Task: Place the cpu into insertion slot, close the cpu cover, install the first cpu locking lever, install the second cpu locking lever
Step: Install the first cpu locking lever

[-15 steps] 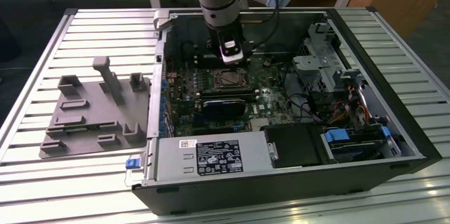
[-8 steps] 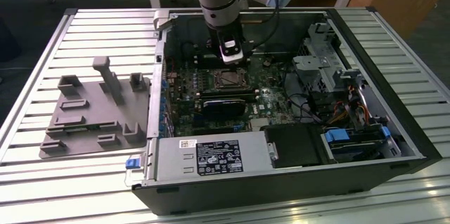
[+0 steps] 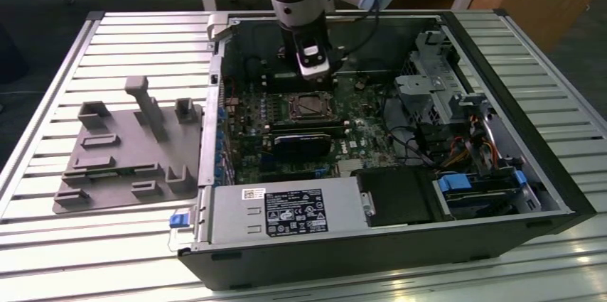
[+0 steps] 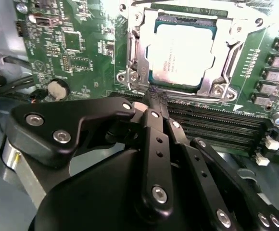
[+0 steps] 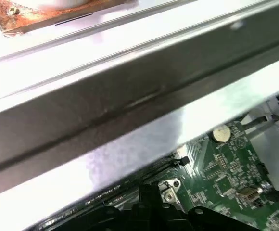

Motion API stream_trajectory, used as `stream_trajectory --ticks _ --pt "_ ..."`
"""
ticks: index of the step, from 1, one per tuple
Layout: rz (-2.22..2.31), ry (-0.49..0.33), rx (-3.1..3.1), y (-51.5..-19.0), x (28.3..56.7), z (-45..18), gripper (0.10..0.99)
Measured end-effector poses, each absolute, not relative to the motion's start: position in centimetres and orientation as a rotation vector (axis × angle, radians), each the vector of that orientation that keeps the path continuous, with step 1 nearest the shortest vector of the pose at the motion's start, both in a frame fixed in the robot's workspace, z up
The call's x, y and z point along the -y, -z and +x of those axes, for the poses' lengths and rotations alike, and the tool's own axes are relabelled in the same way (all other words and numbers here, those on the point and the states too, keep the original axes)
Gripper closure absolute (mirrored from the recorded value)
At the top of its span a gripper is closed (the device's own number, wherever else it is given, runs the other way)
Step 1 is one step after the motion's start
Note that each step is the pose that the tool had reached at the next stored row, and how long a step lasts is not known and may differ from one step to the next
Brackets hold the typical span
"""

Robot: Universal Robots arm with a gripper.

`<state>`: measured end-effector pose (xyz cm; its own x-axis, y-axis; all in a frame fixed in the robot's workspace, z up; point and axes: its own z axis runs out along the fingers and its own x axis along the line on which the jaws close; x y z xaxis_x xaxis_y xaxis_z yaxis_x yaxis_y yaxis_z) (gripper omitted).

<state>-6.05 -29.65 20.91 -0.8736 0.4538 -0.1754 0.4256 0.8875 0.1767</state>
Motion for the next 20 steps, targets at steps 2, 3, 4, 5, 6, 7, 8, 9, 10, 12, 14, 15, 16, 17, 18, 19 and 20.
stream_trajectory --ticks 2,3,4,5,6,7,8,9,10,12,14,15,16,17,18,19,20 --pt "0.669 -0.188 -2.843 -21.3 29.7 -6.1 0.984" --pt "0.669 -0.183 -2.843 -21.4 29.7 -6.1 0.984" --pt "0.668 -0.178 -2.843 -21.6 29.7 -6.1 0.984" --pt "0.667 -0.174 -2.842 -21.8 29.7 -6.1 0.984" --pt "0.667 -0.169 -2.842 -22.0 29.7 -6.1 0.984" --pt "0.666 -0.165 -2.842 -22.1 29.7 -6.1 0.984" --pt "0.666 -0.160 -2.841 -22.2 29.6 -6.1 0.984" --pt "0.665 -0.159 -2.841 -22.2 29.6 -6.0 0.984" --pt "0.665 -0.159 -2.841 -22.2 29.6 -6.0 0.984" --pt "0.665 -0.159 -2.841 -22.2 29.7 -6.0 0.984" --pt "0.665 -0.159 -2.841 -22.2 29.7 -6.1 0.984" --pt "0.665 -0.159 -2.841 -22.2 29.7 -6.1 0.984" --pt "0.665 -0.158 -2.842 -22.2 29.7 -6.0 0.984" --pt "0.667 -0.156 -2.848 -22.2 29.7 -6.0 0.984" --pt "0.670 -0.151 -2.859 -22.2 29.6 -6.0 0.984" --pt "0.673 -0.144 -2.872 -22.2 29.6 -6.0 0.984" --pt "0.674 -0.134 -2.878 -22.2 29.7 -6.0 0.984"
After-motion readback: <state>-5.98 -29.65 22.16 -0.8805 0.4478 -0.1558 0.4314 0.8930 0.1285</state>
